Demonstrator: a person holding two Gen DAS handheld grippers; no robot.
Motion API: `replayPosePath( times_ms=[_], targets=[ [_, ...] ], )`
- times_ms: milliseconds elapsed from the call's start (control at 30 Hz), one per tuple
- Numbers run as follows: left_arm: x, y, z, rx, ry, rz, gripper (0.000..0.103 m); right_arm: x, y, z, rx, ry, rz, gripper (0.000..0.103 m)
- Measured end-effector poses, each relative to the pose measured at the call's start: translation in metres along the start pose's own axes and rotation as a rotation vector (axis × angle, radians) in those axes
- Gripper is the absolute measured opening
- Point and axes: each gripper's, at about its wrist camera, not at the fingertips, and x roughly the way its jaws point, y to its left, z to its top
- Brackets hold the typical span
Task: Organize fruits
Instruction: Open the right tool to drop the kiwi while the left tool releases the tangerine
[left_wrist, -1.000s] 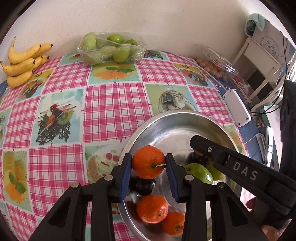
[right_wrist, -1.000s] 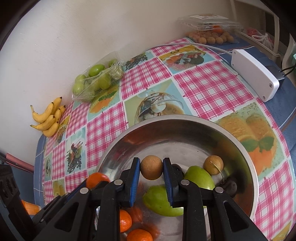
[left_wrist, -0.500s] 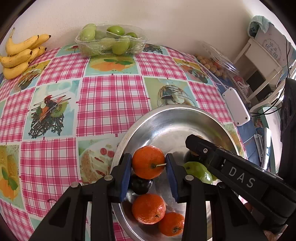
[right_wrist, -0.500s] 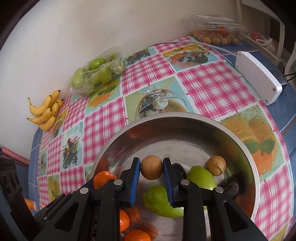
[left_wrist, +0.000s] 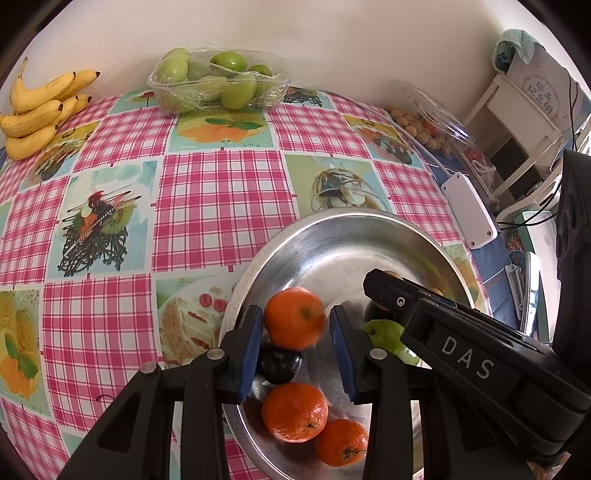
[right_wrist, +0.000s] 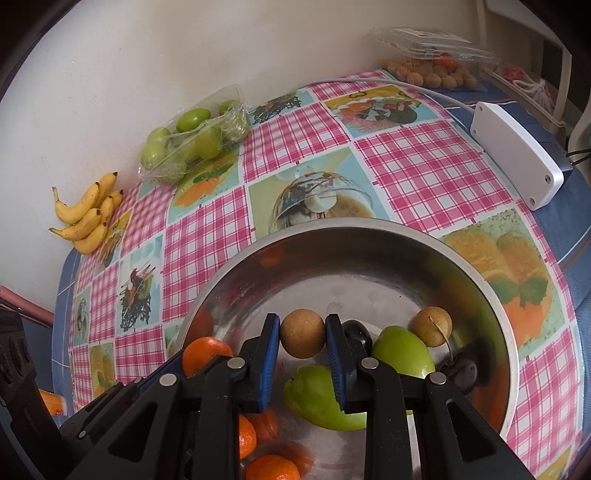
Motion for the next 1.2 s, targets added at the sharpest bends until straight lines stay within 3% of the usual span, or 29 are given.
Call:
replayPosePath(
  times_ms=[267,533,800,900,933,967,1067,1100,1200],
  targets=[
    [-0.01,-0.003,0.002,0.011,-0.015,0.002,0.039,-0.01,0.006,0.002,-0.013,-0.017,0.005,0.028],
    [-0.022,0.006,0.004,-0.054,-0.004,0.026,0.039,-0.021,0.007,0.003,-0.013,-0.03,-0.004,0.028],
    [-0.03,0.034,0.006,-0.158,-0.02,0.164,0.039,-0.019,0.006,0.003,-0.009,-0.018,-0.009,0.028],
    [-0.028,0.047,0.004,-0.185,-0.01,0.229,0.061,-0.017,0.009,0.002,-0.022,-0.017,-0.031,0.04],
    [-0.027,0.05,0.003,-0.197,-0.008,0.245,0.063,-0.017,0.009,0.002,-0.023,-0.019,-0.038,0.055],
    [-0.027,0.053,0.002,-0.205,-0.007,0.253,0.063,-0.017,0.01,0.002,-0.025,-0.02,-0.041,0.063],
    [-0.028,0.061,0.0,-0.225,-0.009,0.276,0.073,-0.016,0.011,0.002,-0.032,-0.021,-0.053,0.064],
    [-0.028,0.063,-0.001,-0.23,-0.016,0.291,0.08,-0.015,0.011,0.002,-0.036,-0.021,-0.059,0.069],
    [-0.026,0.066,-0.001,-0.226,-0.022,0.324,0.081,-0.013,0.012,0.001,-0.047,-0.017,-0.073,0.082]
  ],
)
